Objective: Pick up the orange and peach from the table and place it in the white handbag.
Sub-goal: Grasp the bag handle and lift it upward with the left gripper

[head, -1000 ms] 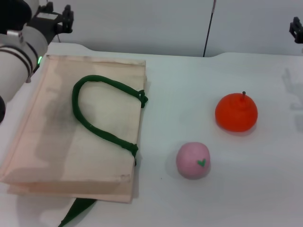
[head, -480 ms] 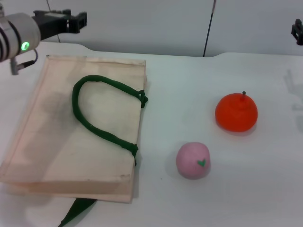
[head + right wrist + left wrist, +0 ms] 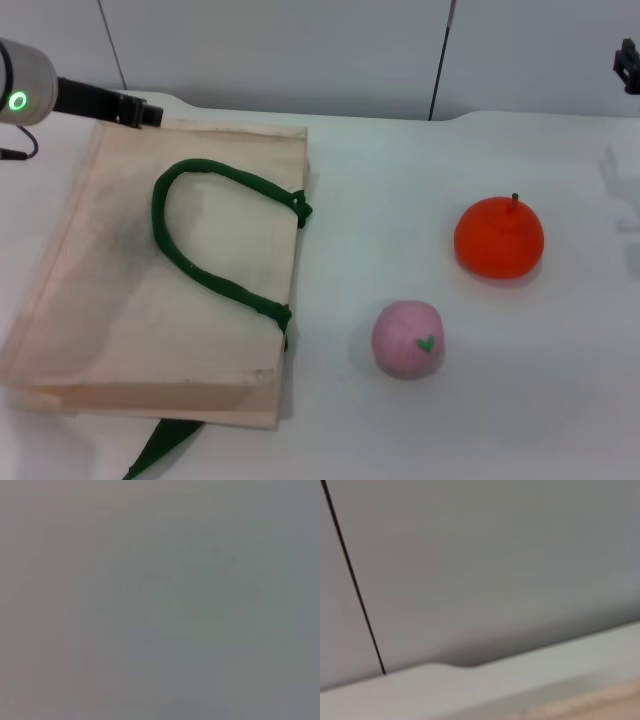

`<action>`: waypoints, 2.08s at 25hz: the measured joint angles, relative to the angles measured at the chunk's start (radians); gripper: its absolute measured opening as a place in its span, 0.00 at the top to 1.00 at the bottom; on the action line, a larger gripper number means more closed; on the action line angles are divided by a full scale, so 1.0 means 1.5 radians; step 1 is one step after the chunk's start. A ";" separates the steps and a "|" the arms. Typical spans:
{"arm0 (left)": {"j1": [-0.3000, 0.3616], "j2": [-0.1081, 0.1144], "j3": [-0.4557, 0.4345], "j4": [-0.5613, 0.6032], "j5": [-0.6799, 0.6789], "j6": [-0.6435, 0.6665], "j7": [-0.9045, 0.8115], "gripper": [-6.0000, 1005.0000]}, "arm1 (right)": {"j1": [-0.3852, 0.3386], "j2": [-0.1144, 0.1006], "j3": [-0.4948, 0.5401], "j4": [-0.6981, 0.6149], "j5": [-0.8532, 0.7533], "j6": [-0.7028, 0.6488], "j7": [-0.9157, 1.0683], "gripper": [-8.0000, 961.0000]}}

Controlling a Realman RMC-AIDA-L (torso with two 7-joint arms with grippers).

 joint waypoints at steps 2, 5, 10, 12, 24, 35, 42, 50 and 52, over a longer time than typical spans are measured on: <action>-0.007 0.000 0.000 -0.005 0.005 -0.023 0.002 0.58 | 0.001 0.000 0.000 0.000 -0.001 0.000 0.000 0.30; -0.025 0.002 0.000 -0.026 0.023 -0.059 0.005 0.58 | 0.001 0.000 0.000 -0.001 -0.001 0.000 0.000 0.30; -0.049 0.001 0.001 -0.074 0.057 -0.078 0.010 0.58 | 0.002 0.000 0.000 -0.002 -0.002 0.000 0.000 0.30; -0.056 0.001 0.000 -0.091 0.066 -0.083 0.011 0.58 | 0.002 0.000 0.000 -0.002 -0.002 0.000 0.000 0.30; -0.063 0.000 -0.003 -0.125 0.077 -0.073 0.010 0.58 | 0.003 0.001 0.000 -0.004 0.000 0.000 0.000 0.30; -0.081 0.001 -0.003 -0.183 0.086 -0.043 0.008 0.58 | -0.001 0.001 -0.004 -0.016 0.000 0.000 0.000 0.30; -0.097 0.001 -0.004 -0.226 0.105 -0.019 0.005 0.58 | -0.001 0.002 -0.004 -0.019 0.000 0.000 0.000 0.30; -0.109 -0.001 -0.003 -0.252 0.105 0.018 0.007 0.58 | -0.002 0.002 -0.005 -0.020 0.000 0.000 0.000 0.30; -0.111 -0.001 -0.003 -0.257 0.105 0.029 0.008 0.58 | -0.002 0.002 -0.005 -0.020 0.000 0.000 0.000 0.30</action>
